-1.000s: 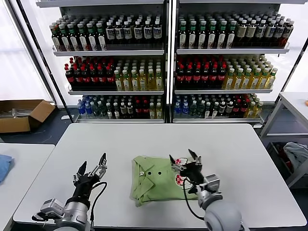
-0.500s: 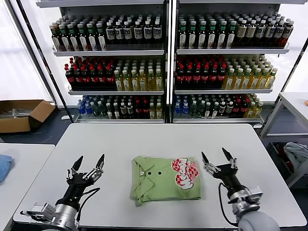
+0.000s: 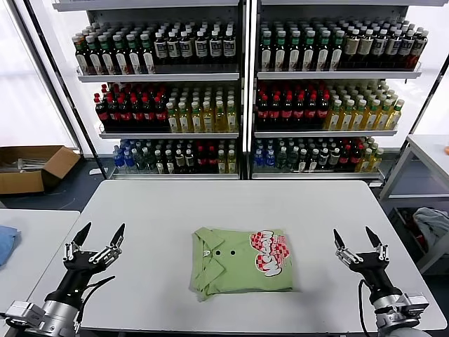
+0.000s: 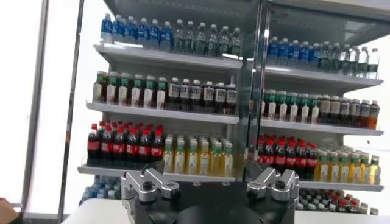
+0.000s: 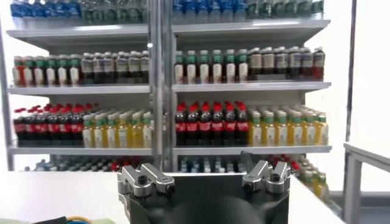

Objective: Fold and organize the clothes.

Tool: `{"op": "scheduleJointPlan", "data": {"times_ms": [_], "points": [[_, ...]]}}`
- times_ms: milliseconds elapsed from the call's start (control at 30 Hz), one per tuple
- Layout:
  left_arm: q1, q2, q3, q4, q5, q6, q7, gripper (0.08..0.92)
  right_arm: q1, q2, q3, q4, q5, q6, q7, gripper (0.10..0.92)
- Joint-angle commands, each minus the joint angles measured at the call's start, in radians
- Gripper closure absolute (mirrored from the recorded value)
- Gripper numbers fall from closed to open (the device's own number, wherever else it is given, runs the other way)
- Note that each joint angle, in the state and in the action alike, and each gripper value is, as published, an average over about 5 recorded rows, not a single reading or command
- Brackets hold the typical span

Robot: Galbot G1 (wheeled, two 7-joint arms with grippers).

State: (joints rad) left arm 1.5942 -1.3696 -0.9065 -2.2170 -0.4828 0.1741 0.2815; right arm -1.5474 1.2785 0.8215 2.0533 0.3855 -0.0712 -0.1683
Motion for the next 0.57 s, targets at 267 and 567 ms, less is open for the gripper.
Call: {"op": "scheduleJointPlan", "data": {"times_ms": [267, 567], "points": [[0.003, -0.006, -0.124, 0.012, 0.012, -0.022, 0.082, 0.177, -0.019, 0.034, 0.056, -0.008, -0.025, 0.033, -0.042, 0.203], [0.009, 0.009, -0.143, 0.017, -0.018, -0.007, 0.105, 0.177, -0.023, 0.063, 0.062, 0.016, -0.029, 0.031, -0.042, 0.203]]}}
